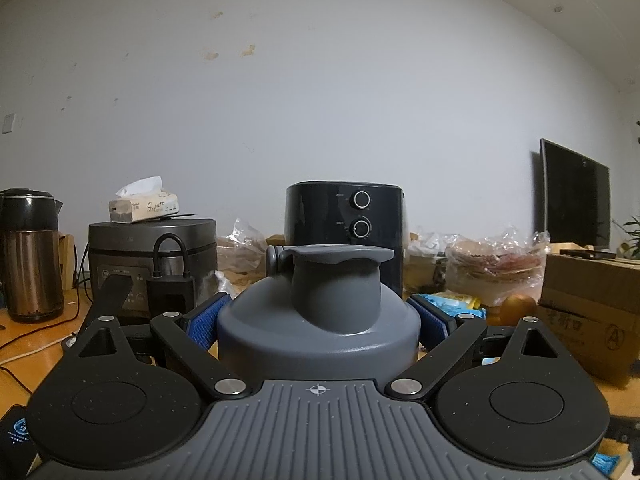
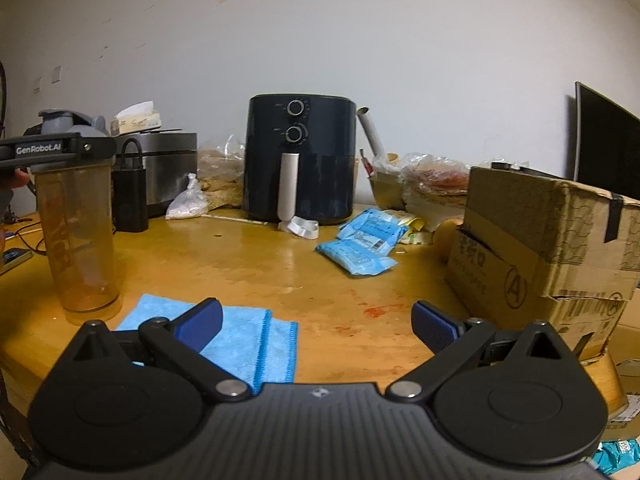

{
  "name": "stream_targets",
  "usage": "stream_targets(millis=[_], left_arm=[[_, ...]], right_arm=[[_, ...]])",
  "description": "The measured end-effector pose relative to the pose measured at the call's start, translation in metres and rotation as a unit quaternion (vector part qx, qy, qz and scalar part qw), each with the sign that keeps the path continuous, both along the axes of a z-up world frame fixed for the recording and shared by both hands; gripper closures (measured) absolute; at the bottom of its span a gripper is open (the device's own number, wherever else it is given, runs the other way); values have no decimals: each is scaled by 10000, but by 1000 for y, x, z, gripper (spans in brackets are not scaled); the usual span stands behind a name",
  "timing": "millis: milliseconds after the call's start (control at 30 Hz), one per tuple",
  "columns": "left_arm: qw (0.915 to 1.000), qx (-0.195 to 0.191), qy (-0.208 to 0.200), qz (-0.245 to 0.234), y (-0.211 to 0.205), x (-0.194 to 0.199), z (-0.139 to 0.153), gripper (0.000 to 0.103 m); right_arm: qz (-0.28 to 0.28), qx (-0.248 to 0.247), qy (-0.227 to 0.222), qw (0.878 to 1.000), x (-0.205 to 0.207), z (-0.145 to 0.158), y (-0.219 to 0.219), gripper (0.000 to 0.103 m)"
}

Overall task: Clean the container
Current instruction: 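Move the right tool down toward the blue cloth while the left tool holds the bottle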

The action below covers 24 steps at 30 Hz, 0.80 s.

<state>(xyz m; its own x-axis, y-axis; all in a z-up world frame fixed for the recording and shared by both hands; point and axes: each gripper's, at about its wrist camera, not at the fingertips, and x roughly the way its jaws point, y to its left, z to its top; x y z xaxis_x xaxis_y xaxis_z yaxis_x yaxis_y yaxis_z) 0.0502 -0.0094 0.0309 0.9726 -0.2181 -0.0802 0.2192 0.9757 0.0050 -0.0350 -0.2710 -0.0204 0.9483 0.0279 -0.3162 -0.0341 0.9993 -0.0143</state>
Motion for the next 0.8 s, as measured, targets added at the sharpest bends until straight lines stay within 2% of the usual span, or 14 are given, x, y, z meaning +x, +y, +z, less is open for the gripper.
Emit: stream_targets(millis=[400,800], left_arm=[[10000,3,41,11,0,0,1,8],[10000,1,75,24,0,1,1,8]], right_arm=[[496,271,315,9979,11,6,12,0],[778,-27,502,9957,24,9,40,0]])
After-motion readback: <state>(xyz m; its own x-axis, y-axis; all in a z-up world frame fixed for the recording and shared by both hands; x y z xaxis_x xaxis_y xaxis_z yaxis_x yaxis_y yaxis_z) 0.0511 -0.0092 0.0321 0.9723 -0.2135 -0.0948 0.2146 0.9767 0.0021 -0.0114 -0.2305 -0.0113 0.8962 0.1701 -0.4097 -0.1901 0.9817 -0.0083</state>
